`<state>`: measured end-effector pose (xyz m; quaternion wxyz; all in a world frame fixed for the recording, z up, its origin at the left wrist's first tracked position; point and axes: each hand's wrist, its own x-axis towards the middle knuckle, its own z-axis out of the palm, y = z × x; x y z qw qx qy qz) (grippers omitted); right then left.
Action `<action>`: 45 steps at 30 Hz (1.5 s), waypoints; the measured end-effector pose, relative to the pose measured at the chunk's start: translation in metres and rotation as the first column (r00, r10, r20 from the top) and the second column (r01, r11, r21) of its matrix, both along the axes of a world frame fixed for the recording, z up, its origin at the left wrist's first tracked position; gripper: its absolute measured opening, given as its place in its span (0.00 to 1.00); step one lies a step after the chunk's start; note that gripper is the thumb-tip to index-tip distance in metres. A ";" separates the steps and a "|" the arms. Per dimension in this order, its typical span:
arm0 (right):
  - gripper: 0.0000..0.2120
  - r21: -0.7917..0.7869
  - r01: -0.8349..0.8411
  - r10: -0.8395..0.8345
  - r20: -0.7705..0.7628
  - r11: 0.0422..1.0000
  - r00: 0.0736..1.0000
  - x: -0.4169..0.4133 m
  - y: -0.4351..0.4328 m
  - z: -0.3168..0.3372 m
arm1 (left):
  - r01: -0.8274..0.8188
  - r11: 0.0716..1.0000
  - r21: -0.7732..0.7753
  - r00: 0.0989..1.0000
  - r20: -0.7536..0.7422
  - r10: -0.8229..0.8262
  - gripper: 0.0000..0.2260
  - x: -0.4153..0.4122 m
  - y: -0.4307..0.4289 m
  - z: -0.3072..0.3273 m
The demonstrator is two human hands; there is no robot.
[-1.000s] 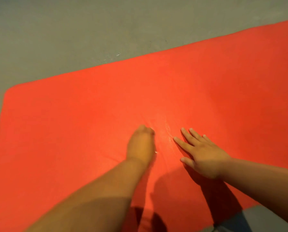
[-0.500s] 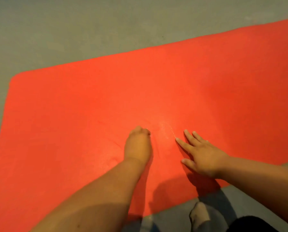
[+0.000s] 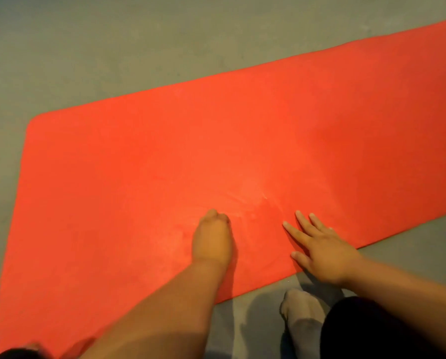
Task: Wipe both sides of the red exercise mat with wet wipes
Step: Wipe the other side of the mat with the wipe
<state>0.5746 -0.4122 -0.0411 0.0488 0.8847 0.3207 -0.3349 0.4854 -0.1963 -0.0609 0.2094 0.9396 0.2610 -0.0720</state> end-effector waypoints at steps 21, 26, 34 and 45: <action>0.31 0.021 0.034 -0.033 -0.047 0.999 0.998 -0.006 -0.011 -0.001 | 0.328 0.945 -0.004 0.944 -0.047 -0.328 0.11 -0.049 -0.020 -0.004; 0.31 0.020 0.021 -0.021 -0.014 1.000 1.000 -0.013 -0.020 -0.003 | -0.160 0.983 0.093 0.987 -0.002 0.161 0.11 -0.067 0.041 -0.003; 0.32 0.025 0.053 -0.053 -0.019 0.998 0.998 -0.017 -0.018 -0.002 | 0.276 0.959 -0.073 0.961 0.006 -0.276 0.12 -0.073 -0.079 -0.005; 0.31 0.026 0.067 -0.066 -0.013 0.997 0.998 -0.018 -0.015 -0.001 | -0.034 0.999 0.016 0.999 0.019 0.034 0.06 -0.115 -0.029 -0.011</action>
